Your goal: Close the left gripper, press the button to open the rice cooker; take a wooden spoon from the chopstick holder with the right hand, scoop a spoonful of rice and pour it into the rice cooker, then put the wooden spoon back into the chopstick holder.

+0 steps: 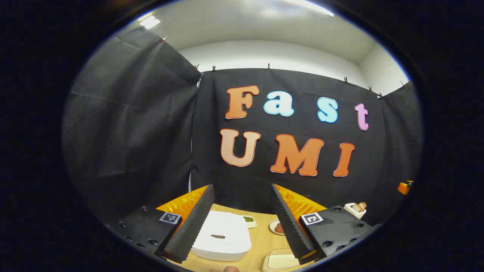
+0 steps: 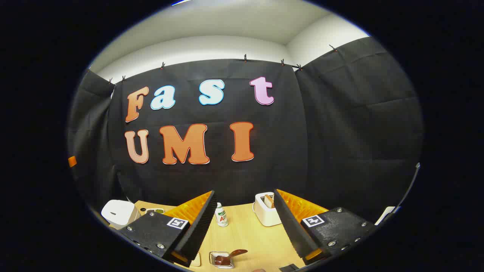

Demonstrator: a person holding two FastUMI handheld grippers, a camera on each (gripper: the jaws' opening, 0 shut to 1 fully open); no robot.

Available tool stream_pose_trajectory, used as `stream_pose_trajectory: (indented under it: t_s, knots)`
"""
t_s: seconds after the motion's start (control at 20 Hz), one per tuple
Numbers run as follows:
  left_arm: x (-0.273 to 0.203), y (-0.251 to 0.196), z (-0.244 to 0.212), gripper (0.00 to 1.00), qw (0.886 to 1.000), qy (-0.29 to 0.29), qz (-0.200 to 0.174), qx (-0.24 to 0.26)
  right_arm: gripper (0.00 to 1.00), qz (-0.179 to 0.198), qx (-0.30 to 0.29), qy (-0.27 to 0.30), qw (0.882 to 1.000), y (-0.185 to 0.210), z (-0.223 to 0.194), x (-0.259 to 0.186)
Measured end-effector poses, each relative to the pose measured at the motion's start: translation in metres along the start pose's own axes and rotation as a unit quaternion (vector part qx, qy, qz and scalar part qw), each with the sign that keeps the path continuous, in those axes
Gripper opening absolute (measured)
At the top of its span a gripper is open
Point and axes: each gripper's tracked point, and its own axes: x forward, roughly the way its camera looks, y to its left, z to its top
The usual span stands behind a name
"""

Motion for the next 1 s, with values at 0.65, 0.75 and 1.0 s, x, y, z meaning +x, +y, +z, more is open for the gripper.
stream_pose_trajectory:
  t_s: [0.65,0.75,1.0]
  knots:
    - [-0.002,0.035,-0.009,0.99,0.999,0.008,0.005,0.031,0.94,-0.013,-0.037,0.004,0.999,-0.008,0.01,0.008]
    - [0.001,0.032,-0.009,0.99,0.999,0.007,0.003,0.034,0.94,-0.007,-0.059,0.013,0.998,-0.01,0.011,0.015]
    - [0.004,0.027,-0.011,0.99,0.999,0.007,-0.002,0.037,0.94,0.004,-0.052,0.004,0.999,-0.007,0.014,0.017]
